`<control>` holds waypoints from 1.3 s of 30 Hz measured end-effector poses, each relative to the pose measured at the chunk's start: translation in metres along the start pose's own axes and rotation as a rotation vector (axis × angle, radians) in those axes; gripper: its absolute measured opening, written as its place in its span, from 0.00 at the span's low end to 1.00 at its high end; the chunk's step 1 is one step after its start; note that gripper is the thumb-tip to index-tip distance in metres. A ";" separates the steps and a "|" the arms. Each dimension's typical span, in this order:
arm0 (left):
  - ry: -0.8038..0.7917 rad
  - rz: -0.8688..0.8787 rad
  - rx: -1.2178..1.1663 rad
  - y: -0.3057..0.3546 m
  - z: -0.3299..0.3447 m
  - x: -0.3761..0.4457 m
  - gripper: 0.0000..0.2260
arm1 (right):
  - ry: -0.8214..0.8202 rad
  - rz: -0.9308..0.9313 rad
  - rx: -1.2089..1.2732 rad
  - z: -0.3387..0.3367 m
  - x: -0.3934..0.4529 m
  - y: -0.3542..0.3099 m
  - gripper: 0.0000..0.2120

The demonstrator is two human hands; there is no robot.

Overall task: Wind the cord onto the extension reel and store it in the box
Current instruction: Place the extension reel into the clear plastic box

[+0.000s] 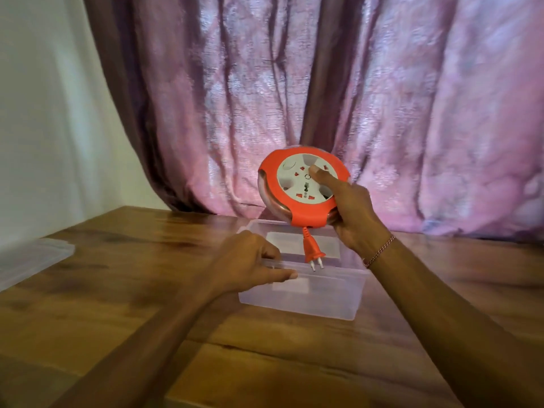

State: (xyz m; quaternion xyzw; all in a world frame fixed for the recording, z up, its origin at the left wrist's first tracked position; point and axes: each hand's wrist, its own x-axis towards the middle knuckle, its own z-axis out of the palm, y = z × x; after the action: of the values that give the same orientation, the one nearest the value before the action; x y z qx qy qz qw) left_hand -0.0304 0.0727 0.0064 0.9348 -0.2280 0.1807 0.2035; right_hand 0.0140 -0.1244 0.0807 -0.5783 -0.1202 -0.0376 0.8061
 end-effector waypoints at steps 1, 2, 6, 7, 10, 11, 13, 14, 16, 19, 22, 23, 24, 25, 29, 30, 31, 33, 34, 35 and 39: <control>-0.015 0.019 -0.009 0.009 0.006 0.006 0.28 | 0.010 -0.020 -0.026 -0.013 0.001 -0.007 0.21; -0.015 0.037 -0.022 0.016 0.010 0.010 0.27 | 0.014 -0.039 -0.061 -0.023 0.003 -0.013 0.21; -0.006 0.100 -0.037 0.034 0.026 0.022 0.27 | 0.007 -0.109 -0.258 -0.067 0.011 -0.036 0.18; 0.009 0.116 -0.030 0.037 0.028 0.024 0.28 | 0.000 -0.114 -0.312 -0.075 0.012 -0.039 0.18; 0.051 0.144 -0.014 0.040 0.033 0.026 0.30 | -0.058 -0.070 -0.458 -0.090 0.013 -0.038 0.19; 0.067 0.152 -0.014 0.041 0.033 0.026 0.28 | -0.089 -0.032 -0.485 -0.092 0.013 -0.034 0.20; 0.122 0.175 0.010 0.041 0.035 0.024 0.22 | -0.148 0.047 -0.532 -0.092 0.012 -0.022 0.21; 0.149 0.186 0.025 0.040 0.035 0.024 0.20 | -0.170 0.082 -0.570 -0.091 0.010 -0.016 0.22; 0.163 0.188 0.050 0.040 0.035 0.024 0.19 | -0.214 0.152 -0.648 -0.084 0.007 -0.004 0.23; 0.178 0.196 0.097 0.042 0.034 0.024 0.20 | -0.324 0.311 -0.618 -0.077 0.001 0.007 0.21; 0.202 0.194 0.111 0.045 0.034 0.023 0.21 | -0.421 0.437 -0.551 -0.078 -0.001 0.011 0.16; 0.200 0.188 0.124 0.045 0.034 0.023 0.22 | -0.434 0.464 -0.541 -0.079 0.000 0.012 0.14; 0.191 0.172 0.142 0.045 0.035 0.023 0.24 | -0.438 0.487 -0.550 -0.081 0.000 0.012 0.14; 0.180 0.147 0.157 0.046 0.035 0.023 0.27 | -0.430 0.495 -0.583 -0.083 0.001 0.012 0.15; 0.196 0.125 0.155 0.053 0.032 0.019 0.28 | -0.377 0.459 -0.795 -0.090 0.005 0.014 0.21; 0.208 0.132 0.146 0.053 0.033 0.019 0.26 | -0.372 0.437 -0.867 -0.090 0.005 0.014 0.22; 0.218 0.139 0.147 0.054 0.033 0.018 0.25 | -0.375 0.399 -0.983 -0.089 0.004 0.013 0.22; 0.232 0.143 0.152 0.055 0.034 0.019 0.24 | -0.368 0.329 -1.262 -0.086 0.001 0.008 0.23; 0.234 0.140 0.157 0.054 0.035 0.019 0.23 | -0.371 0.308 -1.355 -0.084 -0.001 0.006 0.25; 0.231 0.137 0.161 0.054 0.035 0.019 0.23 | -0.383 0.301 -1.416 -0.081 -0.001 0.005 0.26; 0.197 0.098 0.175 0.055 0.034 0.019 0.24 | -0.415 0.324 -1.608 -0.073 -0.001 0.000 0.32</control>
State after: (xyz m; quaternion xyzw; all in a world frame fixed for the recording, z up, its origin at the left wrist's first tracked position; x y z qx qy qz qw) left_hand -0.0341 0.0056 0.0019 0.9144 -0.2358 0.3007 0.1337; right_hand 0.0240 -0.1934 0.0586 -0.9810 -0.1180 0.1114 0.1061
